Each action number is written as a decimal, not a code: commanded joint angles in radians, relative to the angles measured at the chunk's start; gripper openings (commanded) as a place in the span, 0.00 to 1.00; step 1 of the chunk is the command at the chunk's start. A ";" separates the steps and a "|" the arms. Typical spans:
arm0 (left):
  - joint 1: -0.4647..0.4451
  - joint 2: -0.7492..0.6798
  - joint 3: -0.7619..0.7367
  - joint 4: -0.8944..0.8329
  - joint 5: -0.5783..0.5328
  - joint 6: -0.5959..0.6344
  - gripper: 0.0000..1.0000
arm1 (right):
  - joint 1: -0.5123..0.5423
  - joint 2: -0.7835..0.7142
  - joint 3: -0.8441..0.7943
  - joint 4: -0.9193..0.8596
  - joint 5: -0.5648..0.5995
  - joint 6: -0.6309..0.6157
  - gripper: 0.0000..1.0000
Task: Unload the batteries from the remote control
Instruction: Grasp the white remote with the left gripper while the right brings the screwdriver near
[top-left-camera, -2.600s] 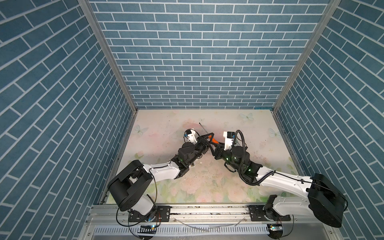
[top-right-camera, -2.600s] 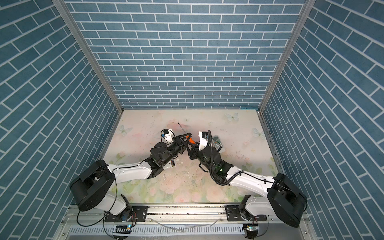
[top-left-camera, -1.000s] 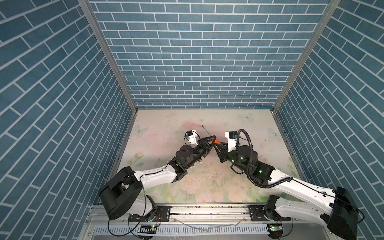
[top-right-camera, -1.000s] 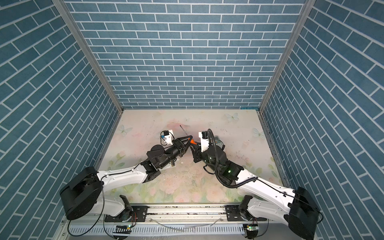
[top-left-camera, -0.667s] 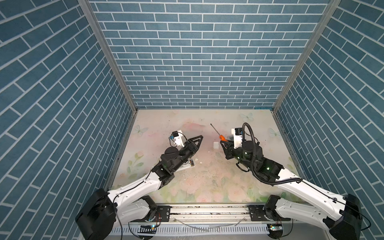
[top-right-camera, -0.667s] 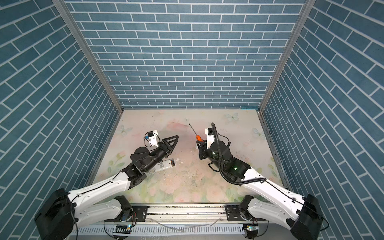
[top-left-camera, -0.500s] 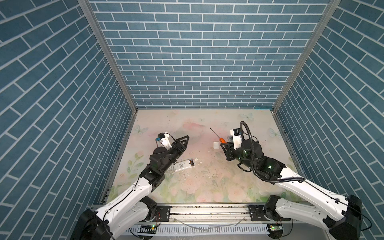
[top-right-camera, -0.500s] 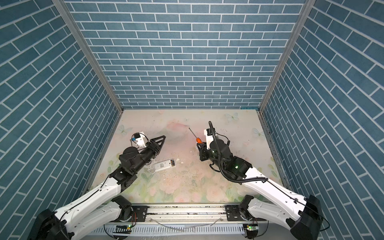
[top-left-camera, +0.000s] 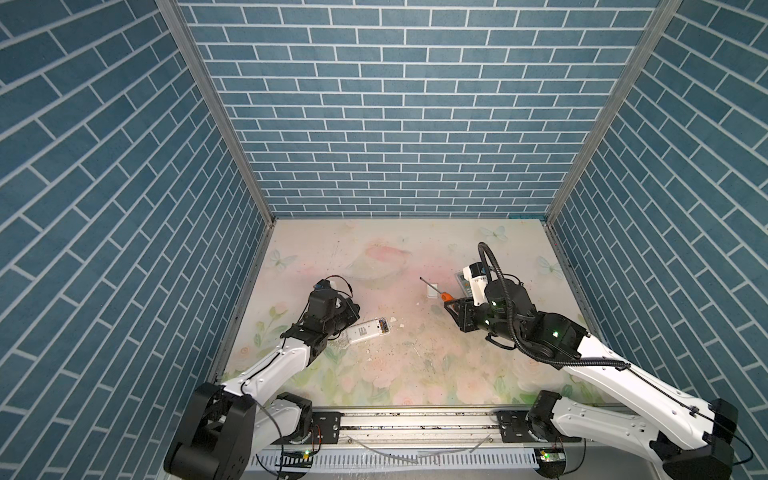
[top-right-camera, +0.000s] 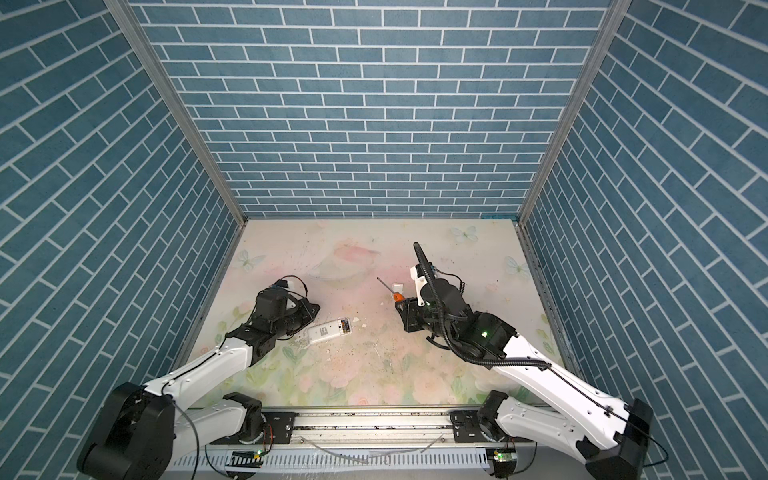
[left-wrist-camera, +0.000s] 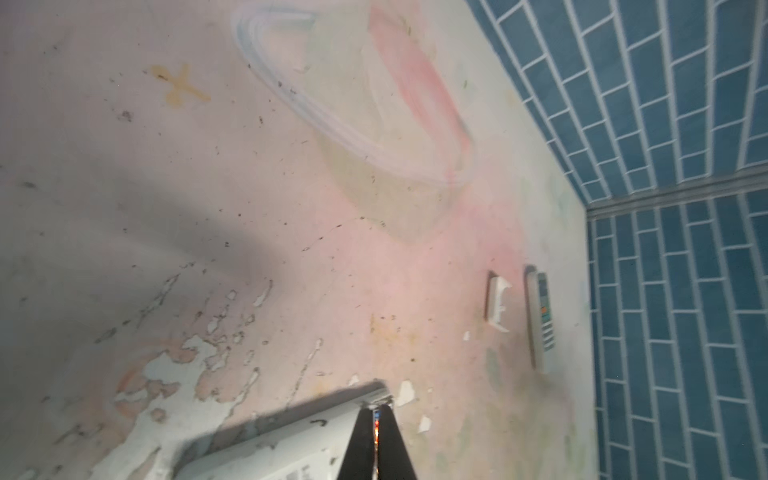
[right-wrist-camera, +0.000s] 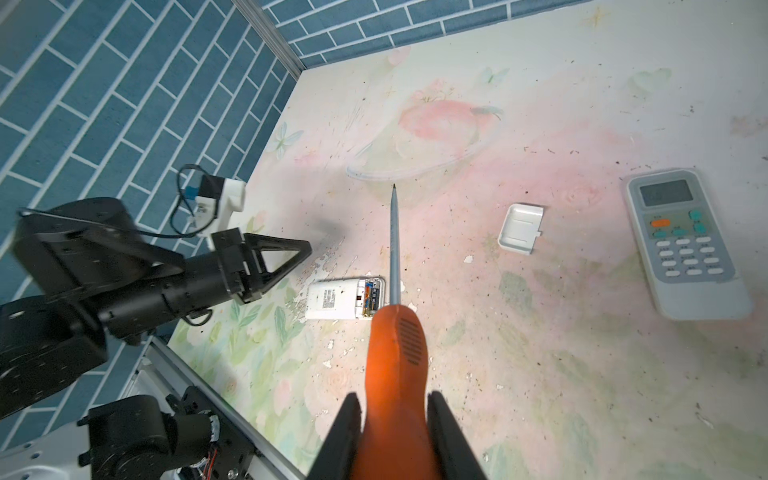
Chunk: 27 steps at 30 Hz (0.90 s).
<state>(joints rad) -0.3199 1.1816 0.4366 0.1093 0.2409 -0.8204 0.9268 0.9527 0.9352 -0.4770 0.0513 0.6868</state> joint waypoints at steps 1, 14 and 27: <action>0.006 0.060 0.035 -0.015 -0.012 0.102 0.04 | 0.007 0.027 -0.012 -0.066 -0.039 0.066 0.00; -0.012 0.163 0.018 -0.006 -0.046 0.153 0.02 | 0.009 0.124 0.045 -0.161 -0.133 0.228 0.00; -0.147 0.163 -0.083 0.054 -0.133 0.049 0.01 | -0.006 0.187 0.099 -0.180 -0.172 0.230 0.00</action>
<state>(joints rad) -0.4259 1.3567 0.3904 0.1917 0.1390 -0.7349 0.9257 1.1389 0.9596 -0.6426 -0.1043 0.8791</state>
